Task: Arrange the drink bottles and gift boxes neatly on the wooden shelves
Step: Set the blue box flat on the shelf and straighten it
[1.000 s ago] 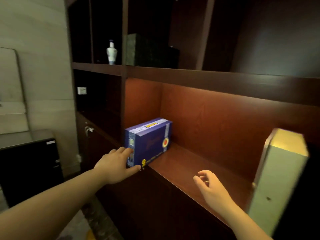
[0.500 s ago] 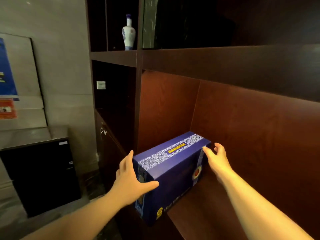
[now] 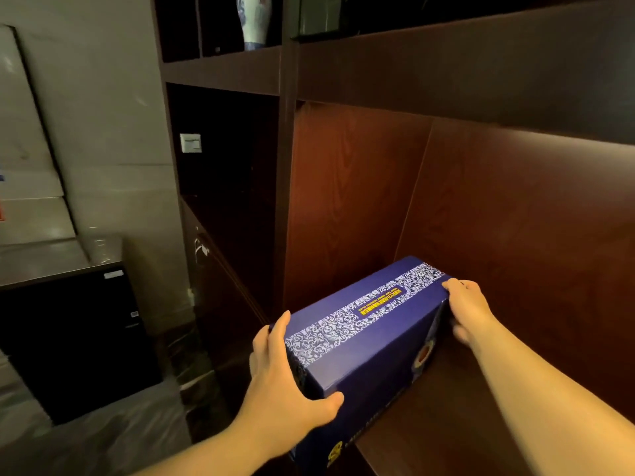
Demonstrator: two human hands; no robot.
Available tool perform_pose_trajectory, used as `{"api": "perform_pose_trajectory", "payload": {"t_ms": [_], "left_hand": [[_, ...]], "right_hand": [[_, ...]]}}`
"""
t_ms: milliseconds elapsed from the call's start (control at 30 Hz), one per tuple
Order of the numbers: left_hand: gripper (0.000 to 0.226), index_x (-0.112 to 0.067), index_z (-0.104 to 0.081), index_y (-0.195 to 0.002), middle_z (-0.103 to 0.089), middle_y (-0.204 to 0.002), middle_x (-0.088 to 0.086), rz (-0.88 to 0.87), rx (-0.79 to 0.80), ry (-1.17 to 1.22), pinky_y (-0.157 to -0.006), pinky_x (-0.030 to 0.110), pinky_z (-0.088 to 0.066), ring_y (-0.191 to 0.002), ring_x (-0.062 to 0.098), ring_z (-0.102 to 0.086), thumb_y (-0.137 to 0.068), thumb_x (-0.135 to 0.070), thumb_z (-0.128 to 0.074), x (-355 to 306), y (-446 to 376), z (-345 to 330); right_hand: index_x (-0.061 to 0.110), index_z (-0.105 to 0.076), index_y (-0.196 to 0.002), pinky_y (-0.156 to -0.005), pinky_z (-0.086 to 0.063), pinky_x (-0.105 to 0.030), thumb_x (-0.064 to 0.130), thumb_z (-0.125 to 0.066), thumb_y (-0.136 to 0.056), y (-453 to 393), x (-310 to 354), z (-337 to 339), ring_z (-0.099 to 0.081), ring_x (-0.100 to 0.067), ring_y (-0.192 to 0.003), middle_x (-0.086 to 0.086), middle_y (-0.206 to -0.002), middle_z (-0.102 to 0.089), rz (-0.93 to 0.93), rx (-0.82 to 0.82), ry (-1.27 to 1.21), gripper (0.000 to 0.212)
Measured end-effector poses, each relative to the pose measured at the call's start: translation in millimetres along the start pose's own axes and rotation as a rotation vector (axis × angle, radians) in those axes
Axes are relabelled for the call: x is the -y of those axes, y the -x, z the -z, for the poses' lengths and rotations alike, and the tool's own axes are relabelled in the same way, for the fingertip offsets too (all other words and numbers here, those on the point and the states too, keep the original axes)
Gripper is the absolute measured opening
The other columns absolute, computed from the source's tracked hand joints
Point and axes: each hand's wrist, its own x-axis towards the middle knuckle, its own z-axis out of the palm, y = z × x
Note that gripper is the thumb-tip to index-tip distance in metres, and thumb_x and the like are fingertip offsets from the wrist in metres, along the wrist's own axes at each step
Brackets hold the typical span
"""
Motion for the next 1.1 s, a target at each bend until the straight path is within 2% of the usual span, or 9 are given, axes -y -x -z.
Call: {"api": "perform_pose_trajectory", "payload": {"t_ms": [167, 333, 467, 533, 667, 767, 900, 1000, 1100], "left_hand": [[0.130, -0.041, -0.007, -0.153, -0.014, -0.151, -0.015, -0.090, 0.082, 0.085, -0.116, 0.033, -0.027, -0.144, 0.015, -0.025, -0.045, -0.060, -0.077, 14, -32, 17], [0.112, -0.051, -0.017, -0.141, -0.015, -0.151, -0.013, -0.195, 0.296, 0.157, -0.116, 0.037, -0.032, -0.140, 0.015, -0.030, -0.047, -0.058, -0.079, 18, -62, 20], [0.102, -0.058, -0.026, -0.131, -0.025, -0.149, -0.005, -0.251, 0.463, 0.257, -0.114, 0.043, -0.038, -0.135, 0.019, -0.040, -0.047, -0.051, -0.083, 16, -87, 12], [0.103, -0.063, -0.026, -0.131, -0.029, -0.152, 0.000, -0.273, 0.564, 0.285, -0.110, 0.042, -0.043, -0.134, 0.022, -0.044, -0.049, -0.049, -0.086, 17, -102, 5], [0.113, -0.051, -0.024, -0.145, -0.034, -0.153, 0.000, -0.301, 0.707, 0.307, -0.105, 0.033, -0.047, -0.129, 0.015, -0.051, -0.051, -0.046, -0.087, 13, -129, -12], [0.123, -0.040, -0.019, -0.154, -0.046, -0.142, -0.009, -0.270, 0.799, 0.375, -0.091, 0.018, -0.049, -0.118, 0.004, -0.058, -0.051, -0.042, -0.086, 3, -141, -23], [0.130, -0.036, -0.005, -0.159, -0.045, -0.134, -0.023, -0.240, 0.847, 0.387, -0.105, 0.033, -0.044, -0.116, 0.000, -0.056, -0.059, -0.039, -0.088, -7, -155, -30], [0.105, -0.032, -0.010, -0.160, -0.040, -0.139, -0.017, -0.216, 0.769, 0.347, -0.109, 0.043, -0.043, -0.123, 0.012, -0.050, -0.083, -0.026, -0.081, -7, -164, -34], [0.076, -0.035, -0.029, -0.153, -0.052, -0.136, -0.006, -0.156, 0.700, 0.445, -0.100, 0.044, -0.050, -0.117, 0.018, -0.059, -0.090, -0.029, -0.071, -4, -164, -40]], "right_hand": [[0.019, -0.035, -0.071, -0.058, -0.026, -0.032, 0.012, -0.044, -0.101, 32, -4, 27, -0.037, -0.019, -0.057, -0.005, -0.066, -0.042, 0.014, -0.156, 0.001, 0.032], [0.015, -0.041, -0.075, -0.045, -0.034, -0.029, 0.014, -0.044, -0.104, 79, -15, 66, -0.046, -0.016, -0.055, -0.004, -0.068, -0.049, 0.005, -0.377, -0.064, 0.029], [0.019, -0.043, -0.086, -0.031, -0.033, -0.018, 0.020, -0.048, -0.104, 112, -33, 97, -0.042, -0.015, -0.056, -0.004, -0.073, -0.046, -0.013, -0.560, -0.126, 0.019], [0.013, -0.050, -0.101, -0.035, -0.038, -0.019, 0.024, -0.049, -0.103, 129, -41, 107, -0.052, -0.017, -0.064, -0.011, -0.088, -0.057, -0.039, -0.624, -0.148, 0.011], [0.005, -0.050, -0.128, -0.057, -0.051, -0.030, 0.026, -0.054, -0.100, 156, -53, 120, -0.070, -0.027, -0.094, -0.017, -0.115, -0.068, -0.051, -0.728, -0.248, 0.035], [0.006, -0.051, -0.129, -0.056, -0.053, -0.030, 0.025, -0.055, -0.098, 174, -59, 123, -0.070, -0.028, -0.093, -0.020, -0.115, -0.068, -0.052, -0.799, -0.287, 0.036], [0.005, -0.050, -0.127, -0.045, -0.047, -0.024, 0.027, -0.055, -0.097, 198, -73, 110, -0.063, -0.021, -0.076, -0.019, -0.108, -0.065, -0.049, -0.873, -0.295, 0.037], [0.010, -0.047, -0.121, -0.059, -0.047, -0.033, 0.025, -0.058, -0.099, 215, -79, 91, -0.056, -0.018, -0.075, -0.011, -0.095, -0.059, -0.054, -0.918, -0.294, 0.029], [0.011, -0.047, -0.109, -0.067, -0.048, -0.038, 0.028, -0.060, -0.098, 223, -77, 86, -0.056, -0.021, -0.080, -0.007, -0.091, -0.056, -0.033, -0.930, -0.268, 0.024]]}}
